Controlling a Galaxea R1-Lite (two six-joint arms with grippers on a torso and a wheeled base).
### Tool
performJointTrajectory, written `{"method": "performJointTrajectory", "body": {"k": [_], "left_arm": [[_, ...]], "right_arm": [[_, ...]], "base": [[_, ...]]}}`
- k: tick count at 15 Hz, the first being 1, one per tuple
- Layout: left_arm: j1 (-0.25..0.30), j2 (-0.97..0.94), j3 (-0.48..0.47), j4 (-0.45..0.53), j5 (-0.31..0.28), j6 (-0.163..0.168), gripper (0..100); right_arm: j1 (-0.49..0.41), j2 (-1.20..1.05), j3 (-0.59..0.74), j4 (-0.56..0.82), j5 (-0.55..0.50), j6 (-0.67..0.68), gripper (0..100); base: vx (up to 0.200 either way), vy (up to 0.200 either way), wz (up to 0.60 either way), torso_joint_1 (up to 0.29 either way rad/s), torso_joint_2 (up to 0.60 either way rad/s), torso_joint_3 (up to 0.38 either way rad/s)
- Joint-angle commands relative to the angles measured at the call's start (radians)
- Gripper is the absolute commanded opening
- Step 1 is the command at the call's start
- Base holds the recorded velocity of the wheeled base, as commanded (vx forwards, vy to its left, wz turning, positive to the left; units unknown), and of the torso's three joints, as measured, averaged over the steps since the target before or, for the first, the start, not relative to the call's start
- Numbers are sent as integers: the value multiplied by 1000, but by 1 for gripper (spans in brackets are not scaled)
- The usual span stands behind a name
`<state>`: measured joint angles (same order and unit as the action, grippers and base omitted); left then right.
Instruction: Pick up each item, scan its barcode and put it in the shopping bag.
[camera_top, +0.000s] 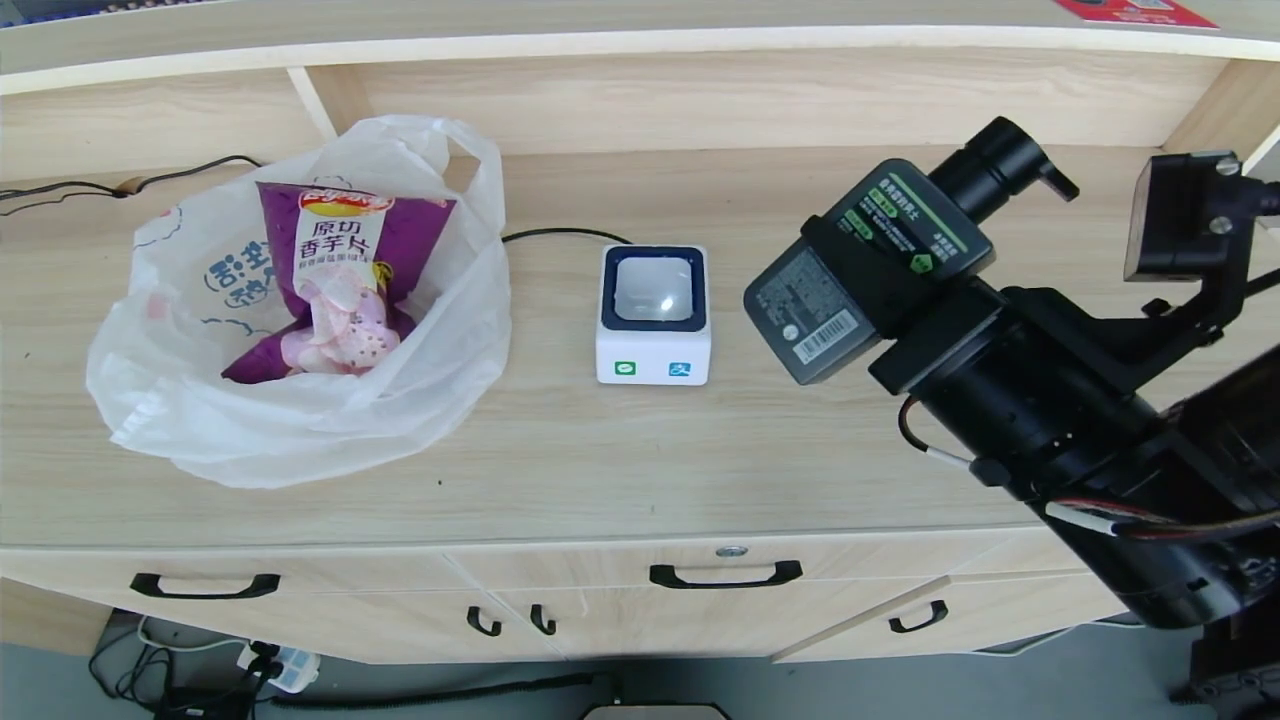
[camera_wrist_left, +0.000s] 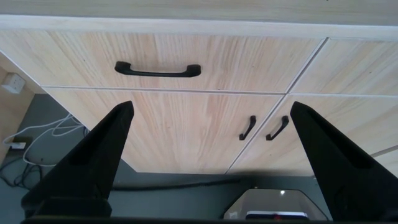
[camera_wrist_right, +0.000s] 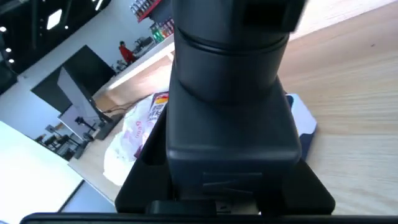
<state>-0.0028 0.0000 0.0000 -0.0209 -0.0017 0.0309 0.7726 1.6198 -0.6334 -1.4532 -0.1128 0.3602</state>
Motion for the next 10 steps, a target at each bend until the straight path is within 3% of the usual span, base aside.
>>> {"method": "performJointTrajectory", "body": {"k": [1, 6, 10], "left_arm": [[0, 0, 0, -1, 0, 0, 100], [0, 0, 0, -1, 0, 0, 100], [0, 0, 0, -1, 0, 0, 100]], "right_arm": [[65, -18, 0, 1, -21, 71, 0], [244, -95, -14, 7, -28, 169, 0], [290, -141, 3, 8, -28, 172, 0]], "base": [[0, 0, 0, 0, 0, 0], [0, 0, 0, 0, 0, 0], [0, 0, 0, 0, 0, 0]]}}
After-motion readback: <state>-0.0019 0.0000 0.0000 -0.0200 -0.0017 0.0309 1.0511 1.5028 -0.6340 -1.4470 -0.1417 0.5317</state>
